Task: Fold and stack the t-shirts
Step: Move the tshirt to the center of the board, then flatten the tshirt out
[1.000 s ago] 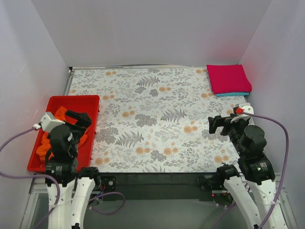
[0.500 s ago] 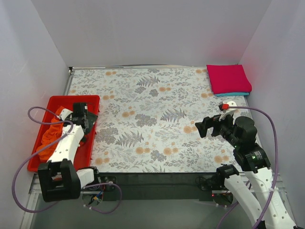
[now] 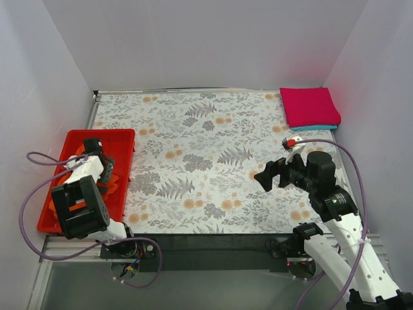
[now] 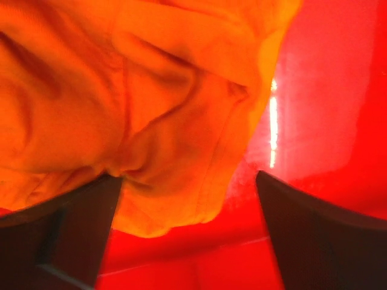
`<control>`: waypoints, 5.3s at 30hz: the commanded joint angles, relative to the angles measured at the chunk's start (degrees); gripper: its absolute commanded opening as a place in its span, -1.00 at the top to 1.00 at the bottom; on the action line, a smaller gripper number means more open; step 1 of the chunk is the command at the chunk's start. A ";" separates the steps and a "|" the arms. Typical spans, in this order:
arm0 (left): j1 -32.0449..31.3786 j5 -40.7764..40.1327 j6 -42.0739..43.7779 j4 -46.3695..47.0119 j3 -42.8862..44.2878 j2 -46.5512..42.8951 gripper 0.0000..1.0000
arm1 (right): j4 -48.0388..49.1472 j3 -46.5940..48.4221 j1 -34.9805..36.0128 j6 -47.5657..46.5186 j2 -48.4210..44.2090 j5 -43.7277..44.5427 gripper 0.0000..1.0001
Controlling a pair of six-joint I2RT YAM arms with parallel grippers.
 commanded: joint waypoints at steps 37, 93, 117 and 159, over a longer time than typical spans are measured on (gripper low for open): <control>-55.43 31.13 16.98 7.85 65.25 5.78 1.00 | 0.61 15.71 1.49 1.57 8.04 10.94 -0.97; -54.91 13.46 25.42 8.65 2.29 -13.74 -0.51 | 0.10 -3.64 -2.55 17.13 29.67 15.74 0.97; -56.40 12.23 34.56 16.74 28.12 18.94 -0.34 | -5.71 2.44 -2.55 13.00 25.88 15.25 0.97; -39.17 3.79 50.46 12.61 52.75 -21.28 1.00 | -1.76 54.74 -9.23 -5.97 24.39 46.19 0.97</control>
